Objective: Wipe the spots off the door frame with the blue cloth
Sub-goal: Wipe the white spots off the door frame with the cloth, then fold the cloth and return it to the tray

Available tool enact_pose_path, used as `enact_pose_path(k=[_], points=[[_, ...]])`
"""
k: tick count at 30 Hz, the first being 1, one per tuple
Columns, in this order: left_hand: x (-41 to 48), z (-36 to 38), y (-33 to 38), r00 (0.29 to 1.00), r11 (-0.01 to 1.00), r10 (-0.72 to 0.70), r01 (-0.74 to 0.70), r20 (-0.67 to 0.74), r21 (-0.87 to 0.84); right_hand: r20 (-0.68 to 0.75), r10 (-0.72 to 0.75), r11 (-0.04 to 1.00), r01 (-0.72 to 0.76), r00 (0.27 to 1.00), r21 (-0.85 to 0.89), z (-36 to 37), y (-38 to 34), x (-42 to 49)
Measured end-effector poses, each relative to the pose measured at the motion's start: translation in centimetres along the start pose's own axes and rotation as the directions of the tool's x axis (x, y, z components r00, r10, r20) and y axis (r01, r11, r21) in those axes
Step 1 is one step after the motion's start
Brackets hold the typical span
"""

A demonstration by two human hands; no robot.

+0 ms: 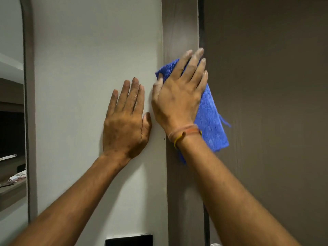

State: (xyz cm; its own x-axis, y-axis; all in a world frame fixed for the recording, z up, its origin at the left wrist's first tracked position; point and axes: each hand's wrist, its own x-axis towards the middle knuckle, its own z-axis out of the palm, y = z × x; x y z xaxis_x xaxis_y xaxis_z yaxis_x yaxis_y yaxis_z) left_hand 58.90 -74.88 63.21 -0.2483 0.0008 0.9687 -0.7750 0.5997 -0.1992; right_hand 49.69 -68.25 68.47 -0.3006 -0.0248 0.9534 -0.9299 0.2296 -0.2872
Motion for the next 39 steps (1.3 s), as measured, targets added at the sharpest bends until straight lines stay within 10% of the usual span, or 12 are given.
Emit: enact_pose_path(k=[10, 15, 19, 29, 32, 36, 39], points=[[-4.3, -3.2, 2.1, 0.988, 0.866, -0.132, 0.153, 0.077, -0.476, 0.135, 0.032, 0.971, -0.063, 0.990, 0.231, -1.2, 5.7, -13.0], [-12.3, -7.8, 7.3, 0.962, 0.639, -0.084, 0.251, 0.259, -0.727, 0.215, 0.422, 0.653, -0.460, 0.881, 0.602, -4.0, 7.4, -12.4], [-13.4, -9.4, 12.8, 0.701, 0.497, 0.012, 0.614, 0.713, -0.613, 0.329, 0.501, 0.515, -0.581, 0.800, 0.630, -6.8, 8.0, -12.9], [-14.4, -10.7, 20.1, 0.697, 0.523, 0.040, 0.596, 0.716, -0.610, 0.656, 0.516, 0.283, -0.833, 0.550, 0.476, -13.2, 17.3, -15.2], [-14.8, -9.7, 23.4, 0.585, 0.348, 0.075, 0.743, 0.807, -0.571, 0.827, 0.420, 0.137, -0.927, 0.374, 0.350, -18.0, 22.0, -18.2], [-16.6, -8.6, 29.7, 0.316, 0.135, 0.244, 0.925, 0.917, -0.355, 0.948, 0.318, -0.218, -0.975, -0.033, 0.039, -24.5, 27.2, -24.1], [-18.7, -9.2, 36.0, 0.126, 0.100, 0.404, 0.978, 0.906, -0.180, 0.895, 0.427, -0.357, -0.934, -0.132, 0.032, -29.1, 31.5, -27.2]])
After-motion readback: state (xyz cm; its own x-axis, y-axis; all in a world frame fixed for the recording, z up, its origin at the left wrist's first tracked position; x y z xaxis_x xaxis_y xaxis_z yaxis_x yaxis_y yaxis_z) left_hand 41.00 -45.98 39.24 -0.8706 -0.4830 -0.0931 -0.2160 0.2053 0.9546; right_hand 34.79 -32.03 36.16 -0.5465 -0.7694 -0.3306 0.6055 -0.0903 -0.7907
